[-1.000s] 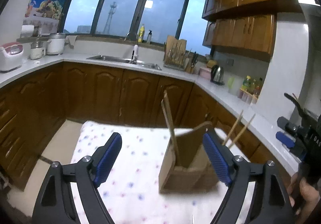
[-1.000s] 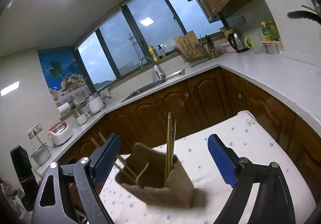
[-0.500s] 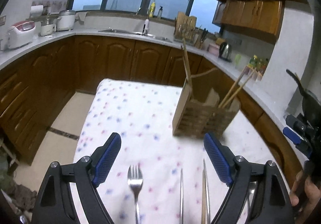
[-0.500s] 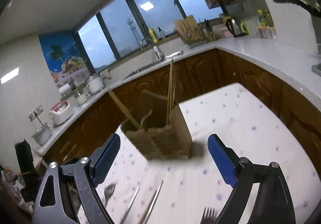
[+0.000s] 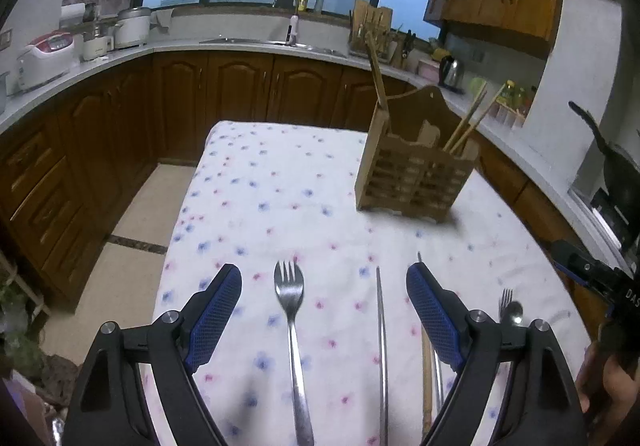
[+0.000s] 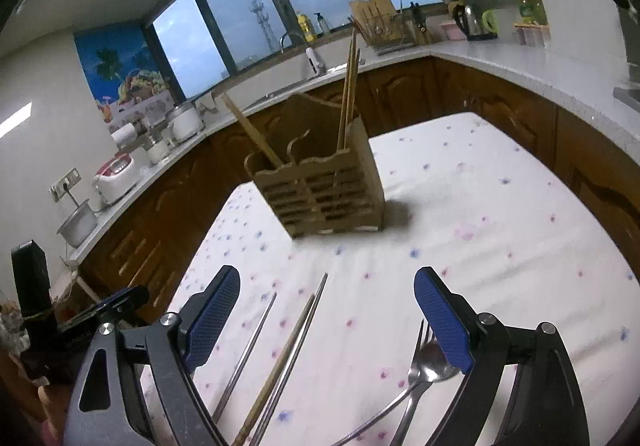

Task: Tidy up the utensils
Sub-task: 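Withdraw both grippers back down to the remaining utensils on the cloth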

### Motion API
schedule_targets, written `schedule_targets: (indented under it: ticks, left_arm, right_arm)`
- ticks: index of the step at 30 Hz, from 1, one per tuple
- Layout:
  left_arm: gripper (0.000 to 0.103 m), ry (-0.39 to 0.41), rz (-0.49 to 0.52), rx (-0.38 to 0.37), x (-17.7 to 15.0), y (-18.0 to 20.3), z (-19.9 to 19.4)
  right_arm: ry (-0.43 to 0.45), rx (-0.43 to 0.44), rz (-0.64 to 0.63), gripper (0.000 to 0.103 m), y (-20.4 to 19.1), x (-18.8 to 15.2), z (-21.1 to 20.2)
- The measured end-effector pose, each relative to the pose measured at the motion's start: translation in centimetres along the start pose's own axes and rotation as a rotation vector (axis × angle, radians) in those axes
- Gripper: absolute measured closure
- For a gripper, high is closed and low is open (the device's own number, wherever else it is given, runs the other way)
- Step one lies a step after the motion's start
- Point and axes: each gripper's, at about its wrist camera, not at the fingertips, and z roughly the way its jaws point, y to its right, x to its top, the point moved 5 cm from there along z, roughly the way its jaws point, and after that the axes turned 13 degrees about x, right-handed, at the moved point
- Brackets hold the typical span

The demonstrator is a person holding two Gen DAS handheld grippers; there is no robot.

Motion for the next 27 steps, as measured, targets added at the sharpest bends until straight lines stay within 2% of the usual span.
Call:
schedule_targets:
  ticks: [13,17,21,24,26,27]
  left_arm:
    - [0.018,-0.066,0.08,-0.01,-0.7,1.9,0.8]
    - [0.019,-0.09,0.102,-0.01,-0.7,2.7,2.0]
    - [0.02,-0.113,0.126,-0.005,-0.7,3.4,3.2]
    - [0.02,-0.13,0.146,-0.002,-0.7,4.1,4.2]
    - [0.025,-0.144,0.168,0.0,-0.8,4.7,5.1]
    - [0.031,-0.153,0.176,-0.002,-0.7,5.1,5.6]
  right_arm:
    - [-0.032,-0.001,-0.018,0.015,-0.3,-1.4,1.3]
    - [-0.052,-0.005,-0.01,0.026,0.0,-1.5,2.0]
    - [-0.082,-0.014,0.001,0.033,0.5,-1.6,3.2]
    - [-0.108,-0.02,0.001,0.044,0.8,-1.7,4.4]
    - [-0.131,-0.019,0.006,0.051,1.0,-1.8,5.3]
    - [-0.146,-0.019,0.007,0.052,1.1,-1.9,5.9]
